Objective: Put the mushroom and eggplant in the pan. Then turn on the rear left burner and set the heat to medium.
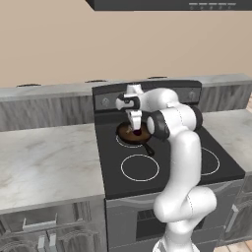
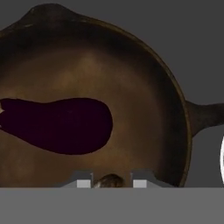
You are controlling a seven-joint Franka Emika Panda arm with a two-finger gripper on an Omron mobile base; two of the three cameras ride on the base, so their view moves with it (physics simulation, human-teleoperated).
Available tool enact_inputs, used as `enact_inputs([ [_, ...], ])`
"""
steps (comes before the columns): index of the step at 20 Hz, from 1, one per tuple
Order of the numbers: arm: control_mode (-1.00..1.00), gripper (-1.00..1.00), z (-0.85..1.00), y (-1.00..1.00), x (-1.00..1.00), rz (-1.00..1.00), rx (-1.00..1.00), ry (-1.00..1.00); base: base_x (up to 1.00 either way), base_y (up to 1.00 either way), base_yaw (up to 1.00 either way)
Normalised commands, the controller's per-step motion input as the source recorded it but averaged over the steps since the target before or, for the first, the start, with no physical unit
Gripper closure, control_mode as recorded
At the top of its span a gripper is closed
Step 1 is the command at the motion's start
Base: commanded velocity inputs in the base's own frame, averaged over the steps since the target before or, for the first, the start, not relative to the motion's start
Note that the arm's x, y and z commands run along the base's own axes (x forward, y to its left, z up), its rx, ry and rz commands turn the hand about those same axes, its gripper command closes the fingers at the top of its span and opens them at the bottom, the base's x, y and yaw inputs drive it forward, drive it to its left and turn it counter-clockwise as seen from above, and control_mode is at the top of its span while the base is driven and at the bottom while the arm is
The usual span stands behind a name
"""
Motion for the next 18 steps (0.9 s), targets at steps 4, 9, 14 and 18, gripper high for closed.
enact_inputs([
  [4, -1.0, -1.0, -0.04, 0.0, 0.0, 0.0, 0.0, 0.0, 0.0, 0.0, 0.0],
  [9, -1.0, -1.0, 0.0, 0.0, 0.0, 0.0, 0.0, 0.0, 0.0, 0.0, 0.0],
  [14, -1.0, -1.0, 0.01, 0.0, 0.0, 0.0, 0.0, -0.04, 0.0, 0.0, 0.0],
  [18, -1.0, -1.0, 0.14, -0.07, 0.0, 0.02, 0.0, -0.15, 0.0, 0.0, 0.0],
])
